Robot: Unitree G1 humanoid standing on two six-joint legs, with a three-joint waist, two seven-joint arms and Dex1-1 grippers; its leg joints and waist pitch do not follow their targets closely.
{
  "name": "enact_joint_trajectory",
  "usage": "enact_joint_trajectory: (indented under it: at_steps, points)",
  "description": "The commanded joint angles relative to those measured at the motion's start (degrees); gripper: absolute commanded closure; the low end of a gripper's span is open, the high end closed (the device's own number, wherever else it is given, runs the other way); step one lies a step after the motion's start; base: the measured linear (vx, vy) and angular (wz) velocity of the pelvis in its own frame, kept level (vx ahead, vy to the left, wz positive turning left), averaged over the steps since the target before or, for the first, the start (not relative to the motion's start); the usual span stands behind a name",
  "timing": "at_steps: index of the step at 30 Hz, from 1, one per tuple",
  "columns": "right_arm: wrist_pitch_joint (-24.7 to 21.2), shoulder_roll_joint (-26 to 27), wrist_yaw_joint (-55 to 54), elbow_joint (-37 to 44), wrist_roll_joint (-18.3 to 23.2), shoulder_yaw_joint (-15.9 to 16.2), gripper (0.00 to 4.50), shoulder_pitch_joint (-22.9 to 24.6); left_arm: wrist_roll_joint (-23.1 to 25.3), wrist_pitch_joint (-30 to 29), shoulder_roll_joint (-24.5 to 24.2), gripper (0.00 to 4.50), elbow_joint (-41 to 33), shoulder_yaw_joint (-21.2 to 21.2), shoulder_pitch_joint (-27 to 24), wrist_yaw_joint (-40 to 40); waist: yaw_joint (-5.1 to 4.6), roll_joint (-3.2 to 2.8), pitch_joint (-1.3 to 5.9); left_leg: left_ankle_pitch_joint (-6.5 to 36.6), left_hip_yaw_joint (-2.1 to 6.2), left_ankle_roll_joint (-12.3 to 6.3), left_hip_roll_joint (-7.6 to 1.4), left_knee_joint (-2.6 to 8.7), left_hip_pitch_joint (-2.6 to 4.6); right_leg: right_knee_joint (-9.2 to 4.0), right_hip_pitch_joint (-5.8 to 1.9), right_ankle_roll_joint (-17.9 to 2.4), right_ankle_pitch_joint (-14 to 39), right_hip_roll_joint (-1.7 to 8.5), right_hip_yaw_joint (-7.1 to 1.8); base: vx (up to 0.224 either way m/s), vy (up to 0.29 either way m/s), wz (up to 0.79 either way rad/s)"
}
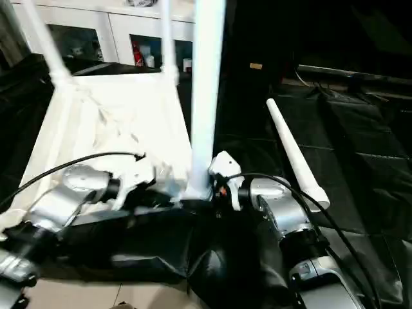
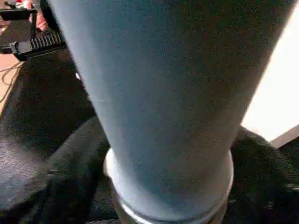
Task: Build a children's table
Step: Rotate leg to tighten
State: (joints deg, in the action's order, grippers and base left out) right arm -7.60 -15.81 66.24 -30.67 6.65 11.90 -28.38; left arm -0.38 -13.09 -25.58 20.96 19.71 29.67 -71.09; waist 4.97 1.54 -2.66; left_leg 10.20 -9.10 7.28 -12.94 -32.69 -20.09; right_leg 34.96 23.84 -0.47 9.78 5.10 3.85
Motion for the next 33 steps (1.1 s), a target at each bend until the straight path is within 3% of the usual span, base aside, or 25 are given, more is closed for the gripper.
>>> enact_joint_trajectory:
  at_steps: [1,8,11,13,14,15,16,18,20,23,26,27,29,33]
  points:
    - [-1.09,-0.18,0.75,1.65,0.57,1.15,1.07,0.47,-0.81,-0.19,0.55,4.5,-2.11,2.15,-0.44,-2.52,-0.29,-0.29,3.46,12.4,-1.14,-2.61,0.08,3.63,-0.04,-3.87,-3.38,-12.19,11.6,1.81,-2.13,0.0,0.0,0.0]
    - [-3.13,1.02,-0.14,2.65,0.83,1.6,1.6,1.41,-0.98,-1.2,1.13,4.5,-2.19,1.86,-0.44,-1.35,-0.27,-0.2,3.54,11.61,-1.12,-2.47,0.18,3.58,-0.17,-3.74,-3.5,-12.12,10.78,1.8,-2.09,0.0,0.0,0.0]
    - [-4.37,3.42,-6.81,1.04,-0.81,0.54,1.61,1.19,-0.55,-2.69,3.28,4.5,-0.75,0.77,0.48,2.38,-0.35,-0.23,3.27,12.58,-1.1,-1.88,0.23,3.78,-0.23,-4.04,-3.37,-11.38,13.5,1.82,-2.08,0.0,0.0,0.0]
    - [-4.58,4.71,-10.31,-0.07,-1.48,-0.07,1.65,0.8,0.1,-3.34,4.59,4.5,0.58,0.16,1.32,5.21,-0.4,-0.1,3.05,15.78,-1.06,-0.83,0.37,3.84,0.21,-4.91,-3.03,-9.06,21.35,2.01,-2.04,0.0,0.0,0.0]
    - [-5.42,7.9,-18.84,-3.22,-2.33,-2.09,1.65,-0.66,1.42,-4.66,7.67,4.5,4.03,-1.23,3.69,11.66,-0.6,-0.13,3.01,15.61,-0.97,-0.33,0.45,3.96,-0.05,-5.0,-3.06,-8.17,22.71,1.95,-2.05,0.0,0.0,0.0]
    - [-5.42,7.9,-18.84,-3.22,-2.33,-2.09,1.65,-0.66,1.42,-4.66,7.67,4.5,4.03,-1.23,3.69,11.66,-0.7,-0.15,2.86,16.25,-1.04,-0.06,0.56,3.96,0.14,-5.34,-2.77,-7.63,24.26,1.86,-1.99,0.0,0.0,0.0]
    - [-6.34,10.88,-27.25,-6.84,-2.79,-4.3,1.66,-2.41,2.0,-5.53,10.19,4.5,6.87,-2.35,5.78,16.22,-1.01,-0.09,2.91,17.09,-0.83,0.5,0.72,3.92,0.11,-5.44,-2.79,-6.68,27.08,1.95,-1.84,0.0,0.0,0.0]
    - [-6.99,12.58,-32.41,-9.5,-3.05,-5.56,1.67,-3.72,2.09,-6.34,11.96,4.5,8.85,-3.29,7.38,19.38,-1.59,-0.02,3.01,17.55,-0.53,1.07,0.88,3.92,-0.05,-5.8,-2.9,-5.04,30.45,2.14,-1.47,-0.057,-0.002,-0.05]
    - [-6.52,14.5,-37.08,-11.83,-3.21,-6.51,1.67,-5.02,1.78,-7.76,14.34,4.5,11.46,-4.96,9.59,23.79,-1.92,0.0,3.01,17.57,-0.58,0.46,0.98,3.79,-0.19,-6.21,-2.77,-4.36,30.84,2.1,-1.41,0.0,0.0,0.0]
    - [-4.63,17.64,-43.34,-14.7,-2.76,-8.59,1.67,-6.93,2.94,-7.28,16.36,4.5,14.59,-5.58,11.89,28.3,-2.15,-0.06,3.29,16.43,-0.72,-0.31,1.06,3.67,-0.27,-6.01,-2.62,-5.21,27.57,1.86,-1.49,0.0,0.0,0.0]
    - [-0.51,18.84,-43.0,-16.31,-3.81,-8.5,1.67,-7.7,3.63,-5.67,16.98,4.5,15.68,-5.44,12.32,28.42,-2.11,-0.26,3.47,15.16,-0.76,-0.7,0.83,3.69,-0.48,-5.47,-2.81,-6.84,22.29,1.84,-1.61,0.0,0.0,0.0]
    - [-1.49,19.44,-39.53,-15.49,-1.32,-9.65,1.67,-7.55,3.57,-4.86,16.87,4.5,15.2,-5.03,11.99,27.39,-2.11,-0.19,3.47,14.81,-0.82,-1.18,0.8,3.71,-0.57,-5.21,-3.03,-7.75,20.01,1.7,-1.65,0.0,0.0,0.0]
    - [-2.25,19.53,-37.43,-14.4,0.22,-10.27,1.12,-7.26,3.34,-4.94,16.51,4.5,14.24,-4.8,11.36,26.39,-1.99,-0.08,3.73,12.36,-0.91,-1.96,0.66,3.54,-0.68,-4.54,-3.32,-9.85,14.2,1.69,-1.8,0.0,0.0,0.0]
    - [-2.1,18.15,-34.18,-12.89,-0.31,-8.49,0.69,-6.57,2.86,-4.61,15.45,4.5,12.55,-4.28,9.97,24.08,-1.96,-0.17,3.81,10.52,-0.91,-2.74,0.58,3.47,-0.81,-3.98,-3.79,-11.62,10.23,1.8,-1.78,0.0,0.0,0.0]
